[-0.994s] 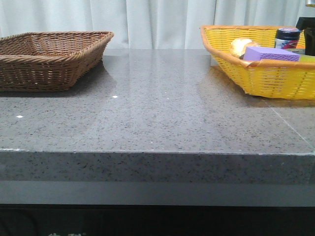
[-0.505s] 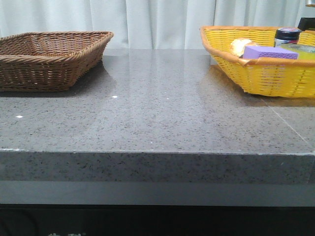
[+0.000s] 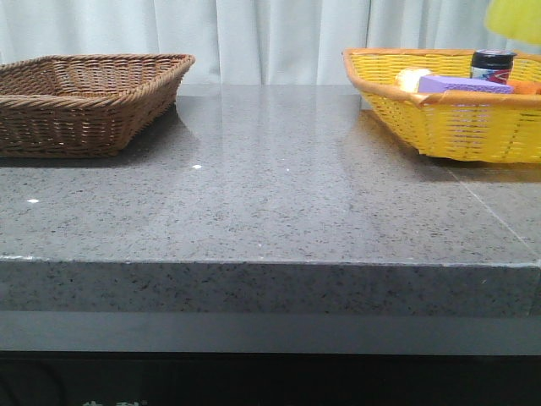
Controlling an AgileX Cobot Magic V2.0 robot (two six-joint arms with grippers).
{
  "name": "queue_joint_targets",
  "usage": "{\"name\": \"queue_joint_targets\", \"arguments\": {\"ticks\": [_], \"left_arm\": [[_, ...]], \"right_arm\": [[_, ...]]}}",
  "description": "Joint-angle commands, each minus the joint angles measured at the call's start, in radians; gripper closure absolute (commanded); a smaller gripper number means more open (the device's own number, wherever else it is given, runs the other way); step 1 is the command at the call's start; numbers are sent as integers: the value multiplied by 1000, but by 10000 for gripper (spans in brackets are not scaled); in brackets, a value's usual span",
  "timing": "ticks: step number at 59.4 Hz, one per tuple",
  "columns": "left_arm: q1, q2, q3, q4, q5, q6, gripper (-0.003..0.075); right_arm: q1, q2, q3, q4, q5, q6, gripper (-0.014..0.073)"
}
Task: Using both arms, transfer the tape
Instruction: 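Lift the tape roll out and set it on the table between baskets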
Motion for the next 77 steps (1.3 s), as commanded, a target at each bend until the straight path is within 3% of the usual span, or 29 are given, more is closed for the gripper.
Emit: {"name": "queue_joint_targets", "arguments": {"ticks": [1, 21, 37, 49, 67, 77], "left_arm": [[-9, 5, -33, -12, -67, -2, 227], [-9, 5, -33, -12, -67, -2, 227], [-9, 5, -33, -15, -67, -2, 227], [-9, 5, -33, -16, -67, -2, 227], [-9, 5, -33, -17, -67, -2, 227], [-9, 5, -33, -17, -64, -2, 227]], "right_arm": [[53, -97, -34, 20, -10, -11, 431], [383, -76, -35, 15, -112, -11, 431], [613, 22, -36, -104, -161, -11, 431], [687, 102, -36, -163, -154, -13, 431], [705, 168, -36, -171, -153, -30, 426], [705, 175, -36, -171, -152, -32, 309]]}}
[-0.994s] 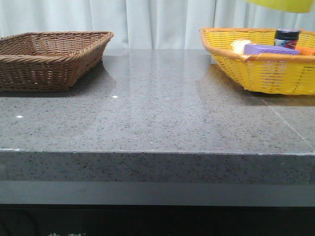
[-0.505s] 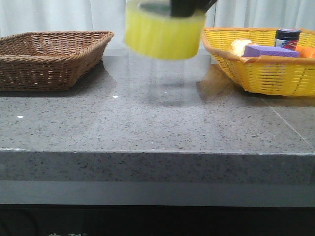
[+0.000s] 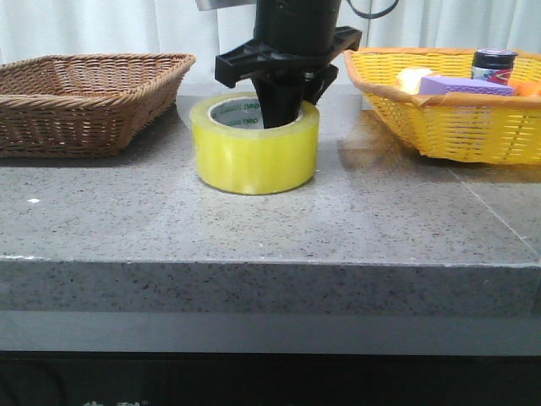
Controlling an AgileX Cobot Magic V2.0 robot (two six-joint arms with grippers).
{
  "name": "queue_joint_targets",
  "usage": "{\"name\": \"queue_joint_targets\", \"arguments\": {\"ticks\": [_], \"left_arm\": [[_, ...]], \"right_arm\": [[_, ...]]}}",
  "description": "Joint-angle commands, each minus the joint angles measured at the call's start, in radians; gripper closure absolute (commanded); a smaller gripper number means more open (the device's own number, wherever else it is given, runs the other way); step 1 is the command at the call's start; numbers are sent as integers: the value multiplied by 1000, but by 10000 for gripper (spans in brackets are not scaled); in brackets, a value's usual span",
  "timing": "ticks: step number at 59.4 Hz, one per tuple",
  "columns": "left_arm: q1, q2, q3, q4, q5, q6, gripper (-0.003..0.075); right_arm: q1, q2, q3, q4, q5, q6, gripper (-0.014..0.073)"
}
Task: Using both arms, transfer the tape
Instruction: 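Lift the tape roll out and set it on the table between baskets, then open the right gripper and raise it away from the tape roll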
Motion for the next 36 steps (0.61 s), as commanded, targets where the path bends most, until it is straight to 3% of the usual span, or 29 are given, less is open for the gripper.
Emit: {"name": "queue_joint_targets", "arguments": {"ticks": [1, 8, 24, 36], "left_arm": [[-9, 5, -33, -14, -66, -2, 227], [-9, 5, -33, -14, -66, -2, 227], [-9, 5, -33, -14, -66, -2, 227], [-9, 5, -33, -14, -62, -2, 227]], "right_arm": [[-1, -68, -36, -15, -36, -8, 286], [-1, -71, -36, -36, -32, -8, 205], [-20, -208, -22, 36, -49, -2, 211], [-66, -414, 175, 151, -219, -2, 211]]}}
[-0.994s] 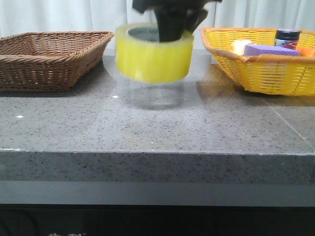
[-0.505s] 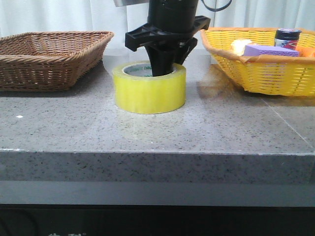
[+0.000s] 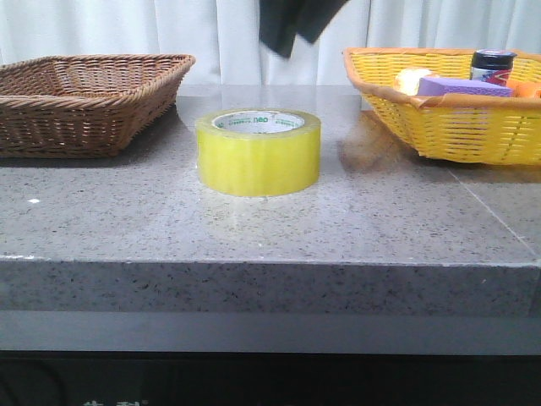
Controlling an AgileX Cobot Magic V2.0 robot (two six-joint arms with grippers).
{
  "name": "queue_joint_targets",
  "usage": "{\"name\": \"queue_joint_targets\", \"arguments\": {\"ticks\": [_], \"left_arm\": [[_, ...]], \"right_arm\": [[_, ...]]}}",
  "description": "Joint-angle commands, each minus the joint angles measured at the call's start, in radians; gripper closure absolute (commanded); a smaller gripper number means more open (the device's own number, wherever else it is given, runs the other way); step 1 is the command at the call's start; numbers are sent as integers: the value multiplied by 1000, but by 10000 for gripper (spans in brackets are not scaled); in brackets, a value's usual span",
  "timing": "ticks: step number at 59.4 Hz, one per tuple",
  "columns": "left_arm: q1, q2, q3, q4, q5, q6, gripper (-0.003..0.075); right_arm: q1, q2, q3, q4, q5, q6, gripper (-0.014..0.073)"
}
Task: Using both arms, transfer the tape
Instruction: 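Open the right gripper and raise it away from the tape roll, then lower the left gripper onto the tape roll and grip its rim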
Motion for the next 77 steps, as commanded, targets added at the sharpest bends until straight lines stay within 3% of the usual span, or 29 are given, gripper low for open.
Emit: {"name": "queue_joint_targets", "arguments": {"ticks": [1, 19, 40, 52, 77], "left_arm": [[-9, 5, -33, -12, -61, -2, 227], [-9, 5, -33, -12, -60, -2, 227], [-9, 10, -33, -20, -46, -2, 227], [-13, 101, -86, -26, -8, 13, 227], [-135, 544, -444, -16, 236, 226, 227]], "right_arm": [[-24, -164, 100, 44, -139, -2, 211], [-67, -570, 515, 53, -359, 6, 211], [-75, -944, 850, 61, -420, 15, 211], [-75, -1061, 902, 61, -404, 15, 211], [-75, -1078, 902, 61, -397, 15, 211]]}}
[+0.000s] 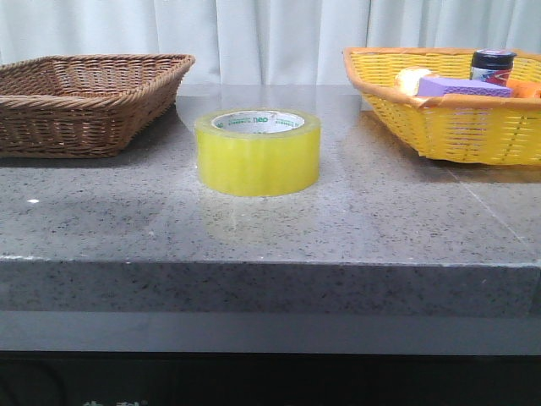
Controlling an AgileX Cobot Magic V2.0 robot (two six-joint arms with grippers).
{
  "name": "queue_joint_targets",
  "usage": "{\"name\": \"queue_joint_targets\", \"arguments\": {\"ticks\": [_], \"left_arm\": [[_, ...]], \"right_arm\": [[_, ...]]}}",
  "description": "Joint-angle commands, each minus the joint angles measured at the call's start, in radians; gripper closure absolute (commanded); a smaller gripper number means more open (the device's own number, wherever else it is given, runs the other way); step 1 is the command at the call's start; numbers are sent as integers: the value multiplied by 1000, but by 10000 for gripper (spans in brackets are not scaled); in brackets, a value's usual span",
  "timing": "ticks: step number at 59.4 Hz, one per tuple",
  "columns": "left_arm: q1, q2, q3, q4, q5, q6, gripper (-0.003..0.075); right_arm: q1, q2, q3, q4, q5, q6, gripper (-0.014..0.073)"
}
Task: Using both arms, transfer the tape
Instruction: 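Lower the left gripper onto the tape roll and grip its rim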
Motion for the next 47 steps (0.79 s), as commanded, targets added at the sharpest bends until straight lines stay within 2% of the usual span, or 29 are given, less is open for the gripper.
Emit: {"name": "queue_joint_targets", "arguments": {"ticks": [1, 14, 30, 47], "left_arm": [[-26, 87, -116, -6, 7, 22, 227], [-30, 332, -318, -10, 131, 22, 227], [-46, 537, -480, -17, 139, 22, 227], [-47, 670, -560, -28, 132, 22, 227]], "right_arm": [[-6, -3, -21, 5, -67, -1, 211], [-6, -3, -21, 5, -67, -1, 211], [-6, -3, -21, 5, -67, -1, 211], [-6, -3, -21, 5, -67, -1, 211]]}}
